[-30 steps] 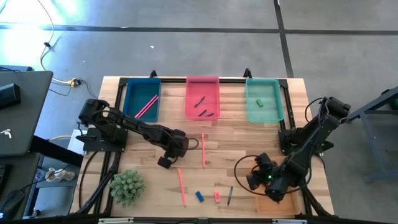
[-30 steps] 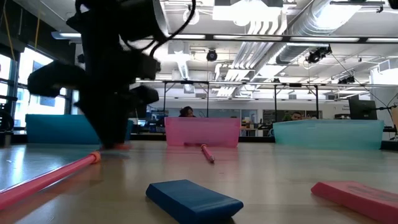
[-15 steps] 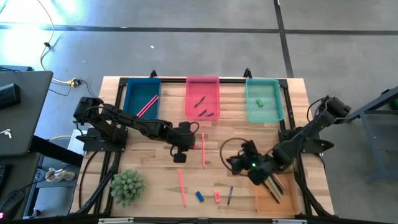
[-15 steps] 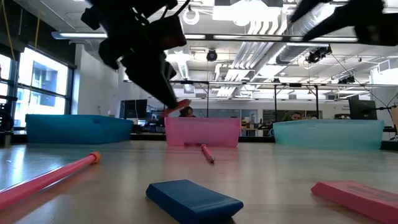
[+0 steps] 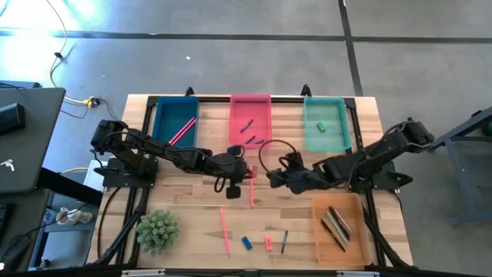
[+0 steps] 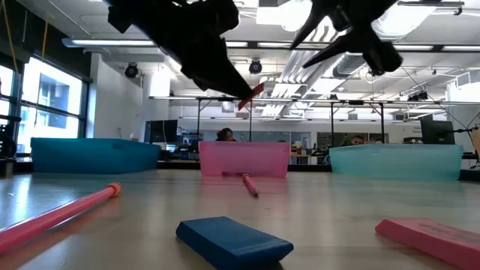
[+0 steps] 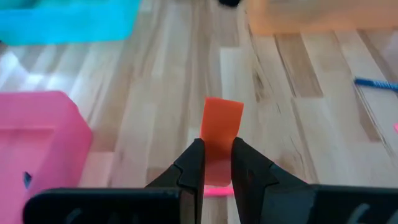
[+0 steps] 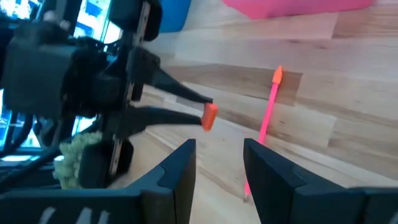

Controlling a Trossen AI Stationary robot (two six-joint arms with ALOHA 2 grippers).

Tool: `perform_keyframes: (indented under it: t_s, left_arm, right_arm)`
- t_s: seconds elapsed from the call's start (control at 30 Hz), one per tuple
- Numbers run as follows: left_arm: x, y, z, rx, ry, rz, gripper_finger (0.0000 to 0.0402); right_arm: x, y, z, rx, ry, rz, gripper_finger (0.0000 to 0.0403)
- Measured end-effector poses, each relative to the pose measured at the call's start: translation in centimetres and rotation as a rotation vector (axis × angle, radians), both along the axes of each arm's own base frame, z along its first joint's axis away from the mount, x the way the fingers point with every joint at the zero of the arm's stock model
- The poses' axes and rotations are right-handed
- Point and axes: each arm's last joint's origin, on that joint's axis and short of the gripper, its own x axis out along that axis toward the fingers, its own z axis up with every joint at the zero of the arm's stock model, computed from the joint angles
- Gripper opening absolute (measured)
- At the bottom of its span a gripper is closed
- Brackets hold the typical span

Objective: Sort crayons/erasers/pens/pencils in bins
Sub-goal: Put the orange eraser into the green bin

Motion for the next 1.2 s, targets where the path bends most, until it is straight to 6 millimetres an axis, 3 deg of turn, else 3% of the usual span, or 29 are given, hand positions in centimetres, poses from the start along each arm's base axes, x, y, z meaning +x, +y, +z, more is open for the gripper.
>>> perform_keyframes:
  t_s: [0.53,0.93,1.2]
  left_arm:
    - [0.5,0.2,0.9,0.033,-0.101,0.051,0.0044]
    - [0.5,0.3,1.0,0.049,-0.110,0.064,0.0044]
    - [0.5,0.3,0.9,0.052,-0.102,0.066,0.0044]
  right_arm:
    - [1.2,-3.6,0.2,0.029,-0.006,-0.039,0.0126]
    - [3.6,-3.3,-1.4,0.022,-0.065,-0.005,0.0126]
    - [4.0,-3.1,-2.3,0.045,-0.039,0.001,0.0115]
